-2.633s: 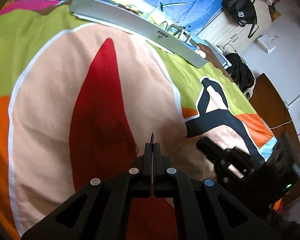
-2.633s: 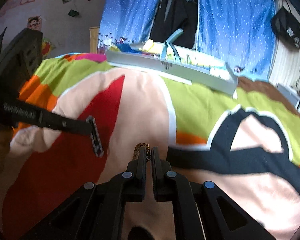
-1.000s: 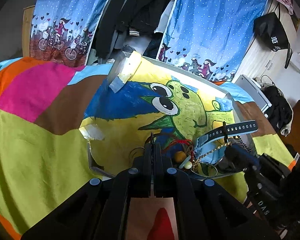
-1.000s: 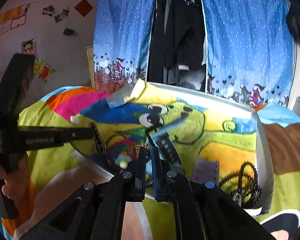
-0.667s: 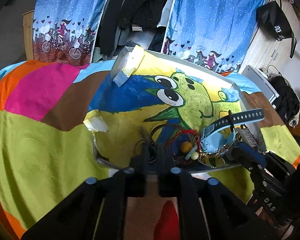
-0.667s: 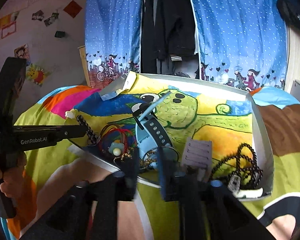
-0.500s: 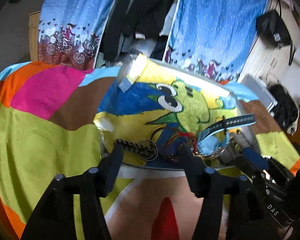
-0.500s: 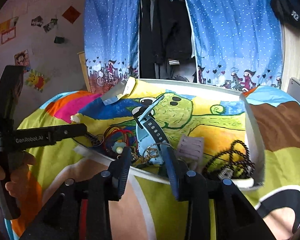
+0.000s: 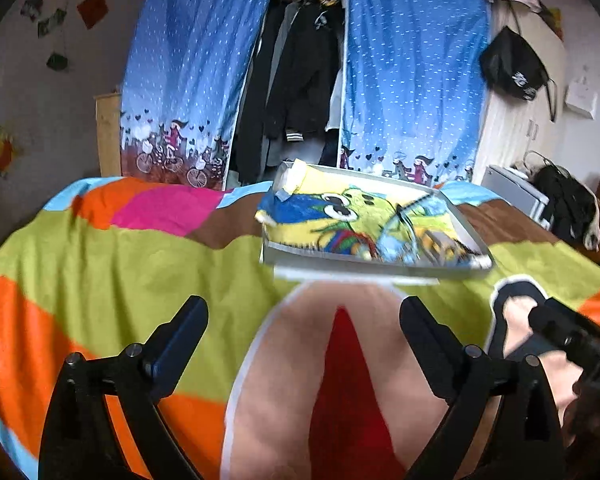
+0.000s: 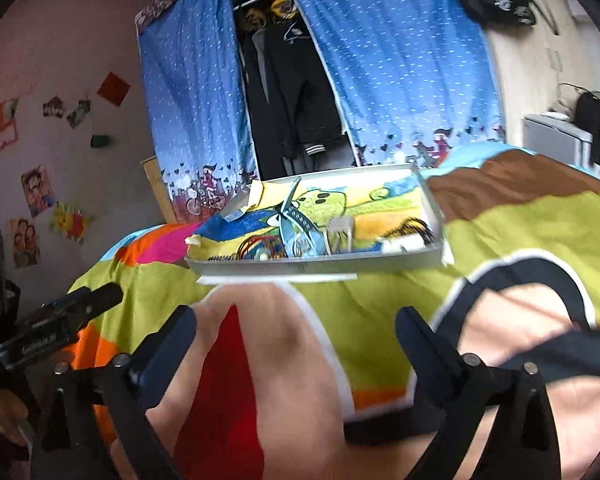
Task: Organize jewelry
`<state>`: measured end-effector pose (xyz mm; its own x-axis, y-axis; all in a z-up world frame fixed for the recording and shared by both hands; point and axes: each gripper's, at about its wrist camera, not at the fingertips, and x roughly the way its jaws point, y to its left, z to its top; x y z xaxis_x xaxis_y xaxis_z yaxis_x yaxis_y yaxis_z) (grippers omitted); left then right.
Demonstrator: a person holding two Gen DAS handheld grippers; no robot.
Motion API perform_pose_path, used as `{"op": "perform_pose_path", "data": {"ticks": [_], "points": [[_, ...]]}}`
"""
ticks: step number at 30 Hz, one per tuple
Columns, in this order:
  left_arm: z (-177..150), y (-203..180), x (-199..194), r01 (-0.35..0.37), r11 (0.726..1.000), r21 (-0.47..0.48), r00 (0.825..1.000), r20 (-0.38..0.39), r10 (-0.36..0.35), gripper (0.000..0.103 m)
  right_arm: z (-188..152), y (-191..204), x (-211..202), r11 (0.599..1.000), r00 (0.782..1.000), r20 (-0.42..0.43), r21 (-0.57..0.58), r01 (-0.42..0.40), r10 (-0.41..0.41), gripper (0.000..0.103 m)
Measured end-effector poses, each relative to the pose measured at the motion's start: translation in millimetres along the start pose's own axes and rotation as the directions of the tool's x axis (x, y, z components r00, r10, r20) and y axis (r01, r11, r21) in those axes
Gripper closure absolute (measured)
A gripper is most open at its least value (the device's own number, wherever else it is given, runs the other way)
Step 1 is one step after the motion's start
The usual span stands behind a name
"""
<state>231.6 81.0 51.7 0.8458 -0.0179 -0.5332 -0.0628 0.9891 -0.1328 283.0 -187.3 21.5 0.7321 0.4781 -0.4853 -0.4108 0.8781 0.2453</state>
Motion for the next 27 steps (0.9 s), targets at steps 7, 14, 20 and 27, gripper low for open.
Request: {"op": "perform_pose_path", "data": {"ticks": [7, 14, 20, 27], "points": [[-49, -7, -57, -0.001, 1.000, 0.023, 1.000, -0.012, 0.001, 0.009, -50, 23, -65, 0.998, 0.998, 0.037, -0.039, 0.052, -0.050, 0.000], [-80, -9, -90, -0.012, 0.999, 0.039, 1.000, -0.017, 0.012, 0.009, -81, 38, -96, 0.996, 0.997, 0.050, -0.049, 0.069, -0.066, 0.000], [-90, -9, -100, -0.011, 0.999, 0.047, 1.000, -0.016, 0.012, 0.009, -86, 47, -100, 0.995, 0.997, 0.046, -0.081, 0.065, -0.061, 0.000], [-95, -8, -101, -0.004, 0.999, 0.053, 1.000, -0.019, 0.005, 0.008, -87, 44, -102, 0.995, 0.996, 0.056, -0.066, 0.072, -0.068, 0.000]]}}
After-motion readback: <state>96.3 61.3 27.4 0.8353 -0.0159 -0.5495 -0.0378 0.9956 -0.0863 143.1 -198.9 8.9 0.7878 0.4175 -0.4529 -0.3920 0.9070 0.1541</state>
